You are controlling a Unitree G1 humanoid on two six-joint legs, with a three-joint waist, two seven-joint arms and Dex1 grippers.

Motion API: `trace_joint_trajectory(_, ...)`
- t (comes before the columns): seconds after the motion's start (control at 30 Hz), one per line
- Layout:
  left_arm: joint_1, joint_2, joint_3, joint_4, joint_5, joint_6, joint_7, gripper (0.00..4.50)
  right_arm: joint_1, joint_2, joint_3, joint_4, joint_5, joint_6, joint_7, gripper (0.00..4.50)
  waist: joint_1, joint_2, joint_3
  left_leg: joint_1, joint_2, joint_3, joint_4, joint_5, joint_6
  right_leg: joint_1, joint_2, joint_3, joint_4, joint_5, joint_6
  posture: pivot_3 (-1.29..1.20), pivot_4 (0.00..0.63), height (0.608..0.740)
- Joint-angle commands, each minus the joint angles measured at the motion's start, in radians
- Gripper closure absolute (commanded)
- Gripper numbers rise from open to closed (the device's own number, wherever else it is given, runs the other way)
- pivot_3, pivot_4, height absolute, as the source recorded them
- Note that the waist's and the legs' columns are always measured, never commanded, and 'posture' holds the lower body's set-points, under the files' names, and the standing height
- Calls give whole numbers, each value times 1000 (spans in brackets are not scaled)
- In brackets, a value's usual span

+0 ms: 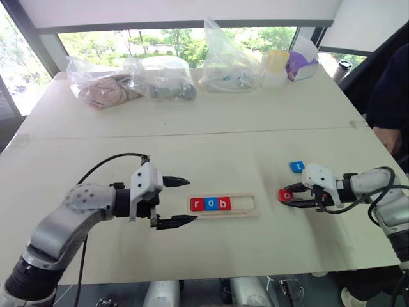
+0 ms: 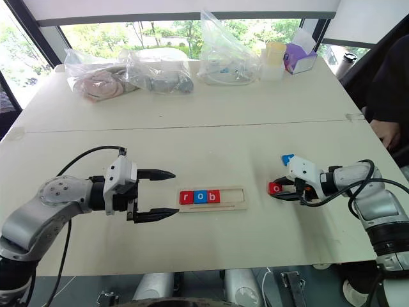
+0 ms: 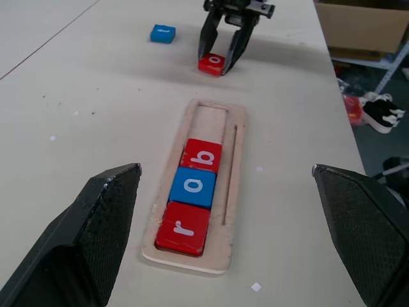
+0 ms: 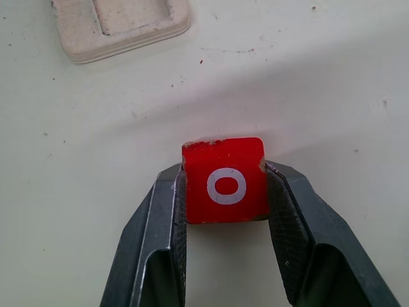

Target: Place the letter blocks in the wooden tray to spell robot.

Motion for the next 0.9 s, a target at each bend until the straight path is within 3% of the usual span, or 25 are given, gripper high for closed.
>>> trace_joint_trajectory(0.03,-10,2,56,-14,-44,-29,-28,0,-12,1,-12,-132,31,39,-6,3347,-1,1,0,0,0,0,0,0,0,0,0,0,0,0,0,0,150,739)
trace_joint_trajectory(0.33,-20,27,54,9,-47,-76,-114,0,-56,31,39,-382,79,220,-22,3347,5,1,0,0,0,0,-1,0,0,0,0,0,0,0,0,0,150,739)
trace_joint_trajectory(0.9,-24,5,33,-24,-49,-62,-77,0,-107,127,182,-412,33,262,-65,3347,3,1,0,-1,0,0,0,0,0,0,0,0,0,1,2,0,150,739)
